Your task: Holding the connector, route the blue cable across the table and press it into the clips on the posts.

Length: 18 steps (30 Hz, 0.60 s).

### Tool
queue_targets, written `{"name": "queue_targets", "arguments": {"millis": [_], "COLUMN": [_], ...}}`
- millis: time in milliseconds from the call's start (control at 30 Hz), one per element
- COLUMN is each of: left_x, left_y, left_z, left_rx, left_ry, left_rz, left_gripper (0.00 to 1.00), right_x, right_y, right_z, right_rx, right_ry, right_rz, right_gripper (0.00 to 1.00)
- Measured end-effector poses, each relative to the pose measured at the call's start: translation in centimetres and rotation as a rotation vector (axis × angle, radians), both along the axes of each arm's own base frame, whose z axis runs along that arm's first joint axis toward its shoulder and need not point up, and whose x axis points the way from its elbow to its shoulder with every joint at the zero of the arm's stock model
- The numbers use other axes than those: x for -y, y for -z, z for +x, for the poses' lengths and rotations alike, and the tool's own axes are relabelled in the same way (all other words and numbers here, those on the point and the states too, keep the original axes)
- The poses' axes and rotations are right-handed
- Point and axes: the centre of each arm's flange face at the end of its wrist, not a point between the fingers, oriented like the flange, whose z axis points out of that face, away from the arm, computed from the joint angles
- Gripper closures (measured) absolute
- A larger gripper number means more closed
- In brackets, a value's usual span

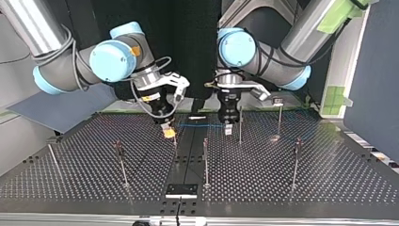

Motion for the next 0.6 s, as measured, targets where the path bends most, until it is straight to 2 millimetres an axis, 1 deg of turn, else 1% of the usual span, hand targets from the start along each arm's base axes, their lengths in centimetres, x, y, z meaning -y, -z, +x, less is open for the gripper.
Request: {"name": "queue_targets", "arguments": {"millis": [167, 233, 300, 367, 433, 600], "left_x": [-0.3, -0.4, -0.6, -0.7, -0.6, -0.3], "left_y": [-3.5, -4.9, -6.1, -6.4, -6.2, -4.6], "left_z": [-0.1, -0.2, -0.1, 0.1, 0.6, 1.8], "left_rx": [0.048, 0.072, 0.095, 0.102, 0.099, 0.082], "left_ry": [-0.003, 0.001, 0.010, 0.019, 0.030, 0.062], "left_rz": [-0.020, -0.030, -0.043, -0.049, -0.046, -0.036], "left_gripper": [1.00, 1.00, 1.00, 1.00, 1.00, 1.00], "right_x": [-0.4, -0.4, -0.1, 0.2, 0.5, 1.0], "right_y": [-3.0, -3.5, -3.6, -3.5, -3.2, -2.4], "right_z": [-0.5, -0.6, -0.8, -0.9, -1.0, -0.9], "right_rx": [0.035, 0.041, 0.045, 0.045, 0.044, 0.038], "right_ry": [-0.007, -0.008, -0.005, -0.001, 0.002, 0.001], "right_rz": [-0.038, -0.044, -0.044, -0.040, -0.035, -0.023], "right_gripper": [1.00, 1.00, 1.00, 1.00, 1.00, 1.00]}}
